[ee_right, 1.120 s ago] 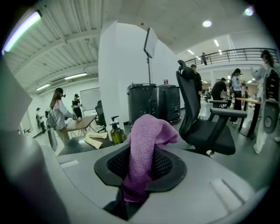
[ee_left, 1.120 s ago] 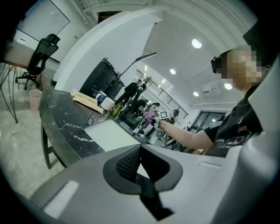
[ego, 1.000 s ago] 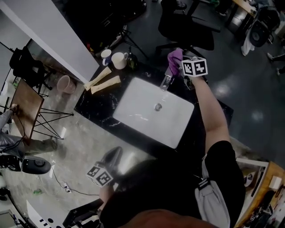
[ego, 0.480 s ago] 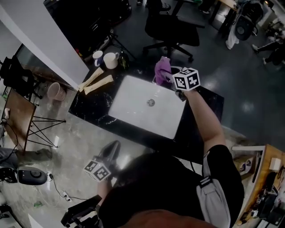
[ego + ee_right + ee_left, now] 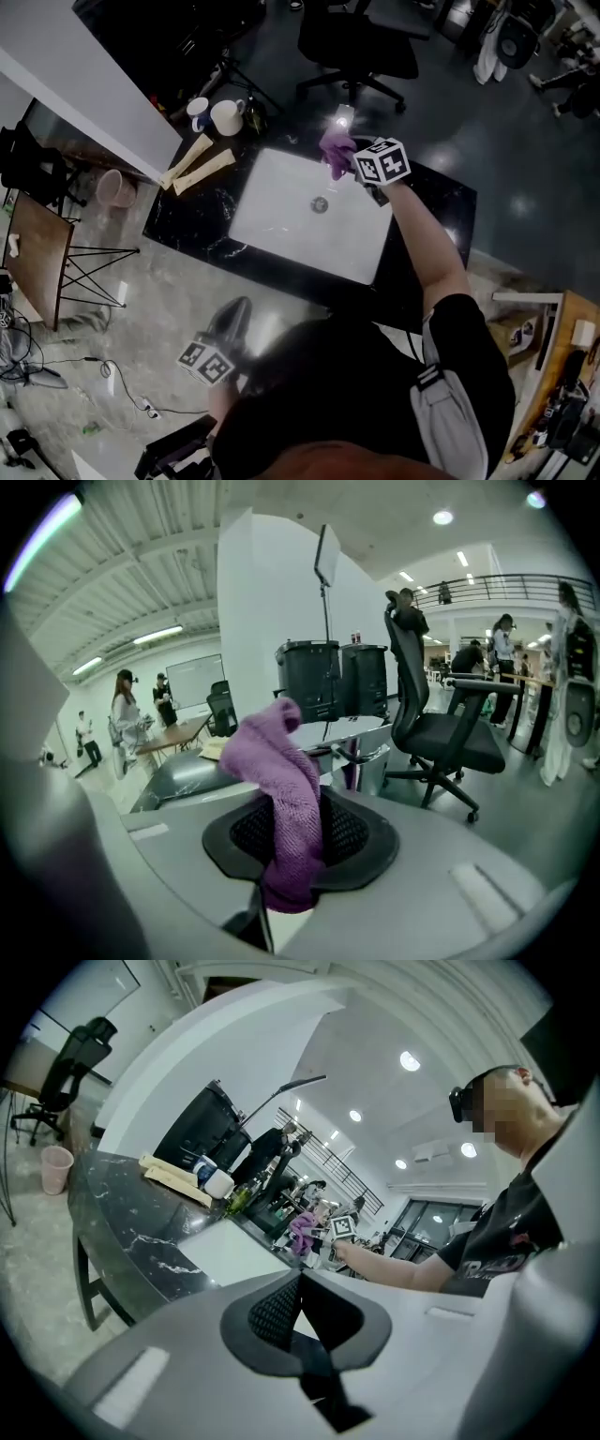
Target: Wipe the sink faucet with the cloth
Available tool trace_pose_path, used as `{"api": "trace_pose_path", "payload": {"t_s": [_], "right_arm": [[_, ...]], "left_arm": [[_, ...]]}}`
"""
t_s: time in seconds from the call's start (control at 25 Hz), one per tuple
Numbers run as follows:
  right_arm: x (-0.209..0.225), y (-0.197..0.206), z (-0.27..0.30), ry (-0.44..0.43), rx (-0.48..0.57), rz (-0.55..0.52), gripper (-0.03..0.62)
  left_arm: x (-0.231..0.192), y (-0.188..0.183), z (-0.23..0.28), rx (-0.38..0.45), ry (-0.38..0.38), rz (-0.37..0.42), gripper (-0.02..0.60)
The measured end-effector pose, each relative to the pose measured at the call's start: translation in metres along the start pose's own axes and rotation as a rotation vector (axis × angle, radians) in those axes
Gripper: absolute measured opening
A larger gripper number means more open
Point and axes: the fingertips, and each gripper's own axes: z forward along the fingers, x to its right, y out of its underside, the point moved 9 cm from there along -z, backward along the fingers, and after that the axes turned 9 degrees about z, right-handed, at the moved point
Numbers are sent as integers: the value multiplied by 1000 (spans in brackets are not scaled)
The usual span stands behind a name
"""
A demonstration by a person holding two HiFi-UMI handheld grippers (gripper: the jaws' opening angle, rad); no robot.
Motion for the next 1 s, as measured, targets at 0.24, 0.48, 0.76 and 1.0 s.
{"api": "trace_pose_path", "payload": {"t_s": [0.24, 0.48, 0.76, 1.0], "right_arm": [[25, -6, 10, 43, 102, 30, 94], [16, 0, 8, 31, 76, 90, 94], [-35, 34, -17, -96, 7, 32, 94], [-10, 32, -44, -6, 151, 160, 95]], "left_arm": [[-4, 10, -2, 2, -53, -35, 0], [3, 3, 13, -2, -14, -11, 0], [16, 2, 22, -7, 59, 8, 0], [19, -1, 19, 11, 59, 21, 0]]}}
